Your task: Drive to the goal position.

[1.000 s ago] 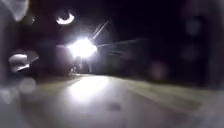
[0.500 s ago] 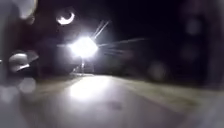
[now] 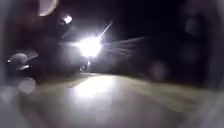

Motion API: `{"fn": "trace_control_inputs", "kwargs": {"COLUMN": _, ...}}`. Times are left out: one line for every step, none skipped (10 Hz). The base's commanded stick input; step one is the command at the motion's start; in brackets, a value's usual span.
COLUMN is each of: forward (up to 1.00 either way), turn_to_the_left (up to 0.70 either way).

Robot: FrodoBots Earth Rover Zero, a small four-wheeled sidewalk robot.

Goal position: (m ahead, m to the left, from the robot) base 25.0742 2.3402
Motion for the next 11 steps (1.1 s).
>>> {"fn": "trace_control_inputs", "kwargs": {"forward": 1.00, "turn_to_the_left": 0.22}}
{"fn": "trace_control_inputs", "kwargs": {"forward": 1.00, "turn_to_the_left": 0.21}}
{"fn": "trace_control_inputs", "kwargs": {"forward": 1.00, "turn_to_the_left": 0.20}}
{"fn": "trace_control_inputs", "kwargs": {"forward": 1.00, "turn_to_the_left": 0.13}}
{"fn": "trace_control_inputs", "kwargs": {"forward": 1.00, "turn_to_the_left": 0.06}}
{"fn": "trace_control_inputs", "kwargs": {"forward": 1.00, "turn_to_the_left": 0.03}}
{"fn": "trace_control_inputs", "kwargs": {"forward": 1.00, "turn_to_the_left": 0.03}}
{"fn": "trace_control_inputs", "kwargs": {"forward": 1.00, "turn_to_the_left": 0.03}}
{"fn": "trace_control_inputs", "kwargs": {"forward": 1.00, "turn_to_the_left": 0.03}}
{"fn": "trace_control_inputs", "kwargs": {"forward": 1.00, "turn_to_the_left": 0.03}}
{"fn": "trace_control_inputs", "kwargs": {"forward": 1.00, "turn_to_the_left": 0.02}}
